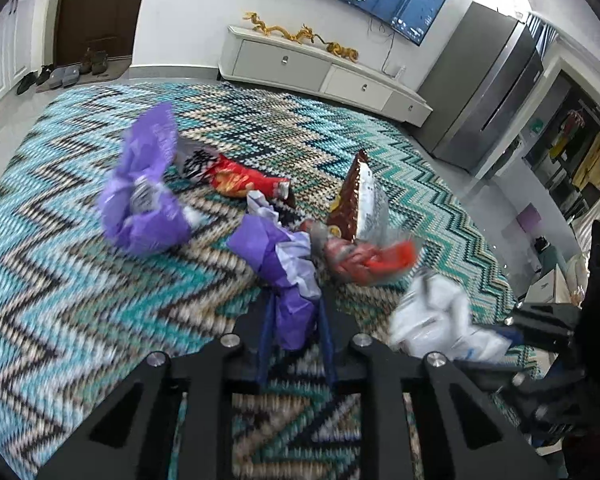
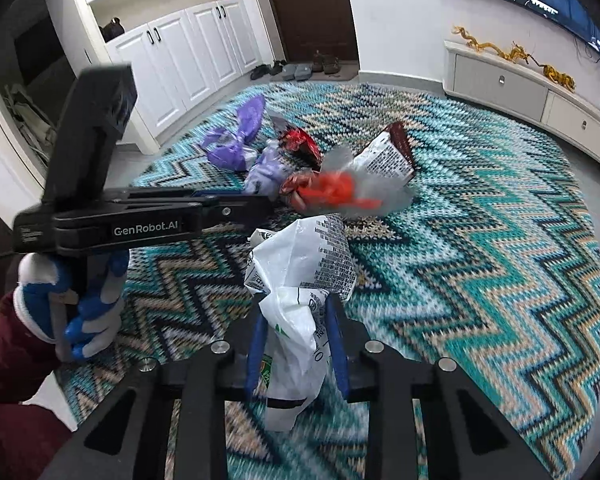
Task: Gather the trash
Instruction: 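Grasp the purple bag with the left tool while the right tool grasps the white printed bag, then carry both bags over the black bin and open both tools to drop them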
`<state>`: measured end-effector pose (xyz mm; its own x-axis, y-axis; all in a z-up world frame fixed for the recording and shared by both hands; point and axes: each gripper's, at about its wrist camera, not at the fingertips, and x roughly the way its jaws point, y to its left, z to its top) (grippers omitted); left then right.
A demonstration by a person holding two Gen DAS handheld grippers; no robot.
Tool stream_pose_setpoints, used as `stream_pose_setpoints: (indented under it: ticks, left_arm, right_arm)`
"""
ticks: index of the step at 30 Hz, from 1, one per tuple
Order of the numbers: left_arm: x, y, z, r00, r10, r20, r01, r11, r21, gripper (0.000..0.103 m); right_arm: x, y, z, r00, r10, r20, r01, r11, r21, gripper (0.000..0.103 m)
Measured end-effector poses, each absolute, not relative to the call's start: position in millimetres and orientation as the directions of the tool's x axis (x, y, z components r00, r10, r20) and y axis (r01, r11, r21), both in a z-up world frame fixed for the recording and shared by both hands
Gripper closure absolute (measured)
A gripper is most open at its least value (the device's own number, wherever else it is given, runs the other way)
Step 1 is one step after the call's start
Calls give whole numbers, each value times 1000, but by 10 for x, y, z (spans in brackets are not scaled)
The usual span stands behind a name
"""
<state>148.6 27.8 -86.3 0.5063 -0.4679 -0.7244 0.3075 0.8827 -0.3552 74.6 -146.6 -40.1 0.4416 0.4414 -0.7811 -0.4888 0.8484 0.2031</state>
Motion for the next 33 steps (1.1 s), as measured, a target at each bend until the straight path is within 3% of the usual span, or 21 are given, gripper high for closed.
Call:
stream_pose_setpoints:
  ticks: [10,17,23,33]
  left_arm:
    - [858,395,-578,545,-456,-704,347,887,-305,84]
    - [634,-49,-248,539,-514,-668,454,845,-283,84]
    - [562,-964,-43,457,-590,-666,611,752,-246,84]
    - [564,-2974,-193,228,-632,-740,821,534,-203,84]
  right_arm:
    - [268,-2071,-13,593,410,-693,-361,905,227,77]
    - [-137,-2793,251,715,307,-628,-218,951,217,77]
    - [-509,-3623,294,773,146,-618,-25,979,200,77]
    - [-807,-5010,-243,670,-55,-740,323,919,224,77]
